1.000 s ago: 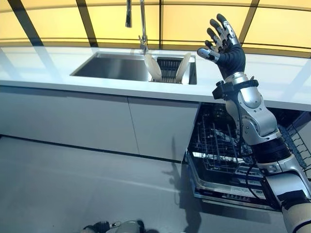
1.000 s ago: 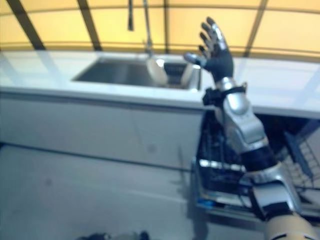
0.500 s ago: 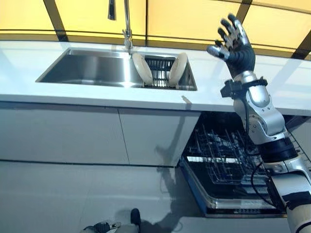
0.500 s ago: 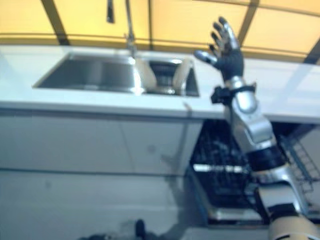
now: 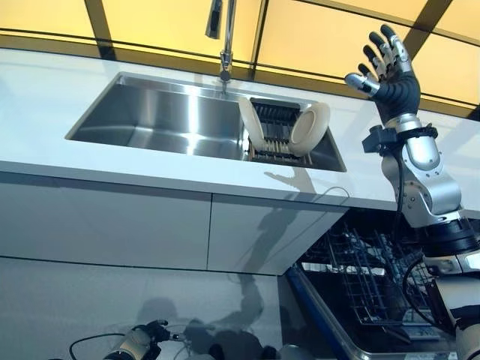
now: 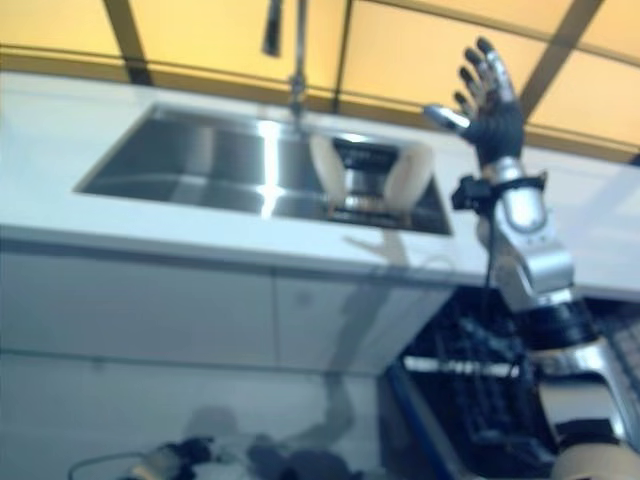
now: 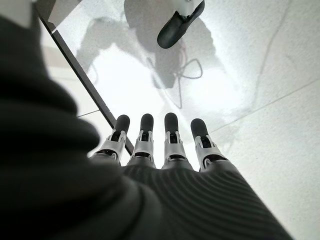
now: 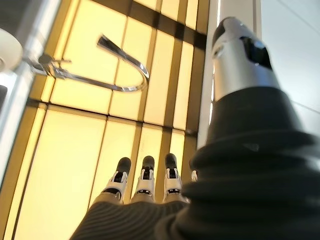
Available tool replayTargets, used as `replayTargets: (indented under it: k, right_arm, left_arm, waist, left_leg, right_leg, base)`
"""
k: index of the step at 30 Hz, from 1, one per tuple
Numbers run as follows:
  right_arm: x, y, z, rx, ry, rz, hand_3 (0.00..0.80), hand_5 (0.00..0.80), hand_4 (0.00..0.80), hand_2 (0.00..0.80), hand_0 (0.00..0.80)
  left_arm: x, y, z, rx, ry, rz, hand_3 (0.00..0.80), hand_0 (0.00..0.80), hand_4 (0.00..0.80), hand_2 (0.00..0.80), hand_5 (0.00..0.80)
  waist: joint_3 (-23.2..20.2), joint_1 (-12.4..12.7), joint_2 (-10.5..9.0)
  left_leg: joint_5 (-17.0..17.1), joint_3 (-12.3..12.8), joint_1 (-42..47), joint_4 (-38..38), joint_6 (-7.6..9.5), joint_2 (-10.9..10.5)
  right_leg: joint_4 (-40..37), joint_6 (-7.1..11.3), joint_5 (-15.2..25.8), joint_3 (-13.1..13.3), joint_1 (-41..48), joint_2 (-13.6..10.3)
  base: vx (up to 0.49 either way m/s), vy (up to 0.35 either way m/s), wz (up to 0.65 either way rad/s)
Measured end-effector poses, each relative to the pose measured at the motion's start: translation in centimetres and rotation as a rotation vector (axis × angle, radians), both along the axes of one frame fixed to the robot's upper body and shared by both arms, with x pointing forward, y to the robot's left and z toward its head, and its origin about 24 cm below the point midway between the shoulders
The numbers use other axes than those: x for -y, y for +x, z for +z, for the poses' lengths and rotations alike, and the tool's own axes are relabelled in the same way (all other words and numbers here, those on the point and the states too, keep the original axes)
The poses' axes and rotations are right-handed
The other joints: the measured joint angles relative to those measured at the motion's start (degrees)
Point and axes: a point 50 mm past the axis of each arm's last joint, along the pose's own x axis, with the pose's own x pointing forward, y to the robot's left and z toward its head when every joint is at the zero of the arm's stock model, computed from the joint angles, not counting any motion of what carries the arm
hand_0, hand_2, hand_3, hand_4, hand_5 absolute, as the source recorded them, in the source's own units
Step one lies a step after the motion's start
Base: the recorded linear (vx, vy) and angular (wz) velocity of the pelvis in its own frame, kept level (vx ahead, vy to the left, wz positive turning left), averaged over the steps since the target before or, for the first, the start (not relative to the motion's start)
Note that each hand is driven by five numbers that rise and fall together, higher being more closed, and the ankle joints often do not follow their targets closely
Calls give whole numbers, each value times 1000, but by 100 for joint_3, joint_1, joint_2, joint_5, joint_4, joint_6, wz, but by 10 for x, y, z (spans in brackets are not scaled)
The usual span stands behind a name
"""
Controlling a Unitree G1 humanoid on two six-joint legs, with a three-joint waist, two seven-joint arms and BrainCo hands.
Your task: Take plates into dishwasher
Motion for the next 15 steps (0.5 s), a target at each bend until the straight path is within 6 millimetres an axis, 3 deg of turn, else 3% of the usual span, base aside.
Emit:
replayTargets:
  k: [2,8,11,15]
  right_arm:
    - [1,0,1,1,2,-10,0,0,0,0,0]
    - [11,-2,5,-2,9,-60,0,0,0,0,0]
    - [15,-3,2,-8,9,-92,0,0,0,0,0]
    - [23,-3,-9,-49,16,-162,0,0,0,0,0]
  left_arm:
    - [3,-2,-3,-21,-3,11,0,0,0,0,0]
    - [7,-20,-10,-86,-8,10,0,0,0,0,0]
    - [3,-30,-12,-110,-14,39,0,0,0,0,0]
    - [-2,-49,-16,-148,-14,78,0,0,0,0,0]
  waist:
    - [1,-22,2]
    - [15,-72,3]
    - [46,-77,-21]
    - [66,-145,-34]
  left_leg:
    - [12,-59,82,-55,19,-58]
    - [2,-296,330,-175,-25,-247]
    - [-52,-408,471,-173,-176,-214]
    - [-219,-560,656,-121,-518,-29]
  right_leg:
    - [-607,218,311,329,0,233]
    - [-1624,173,1016,882,100,155]
    - [-1682,159,1206,971,231,60]
    - [-1669,-85,1718,973,458,264]
  base:
    - [149,-75,-1]
    - [174,-148,21]
    - [227,-269,15]
    - [319,-406,15]
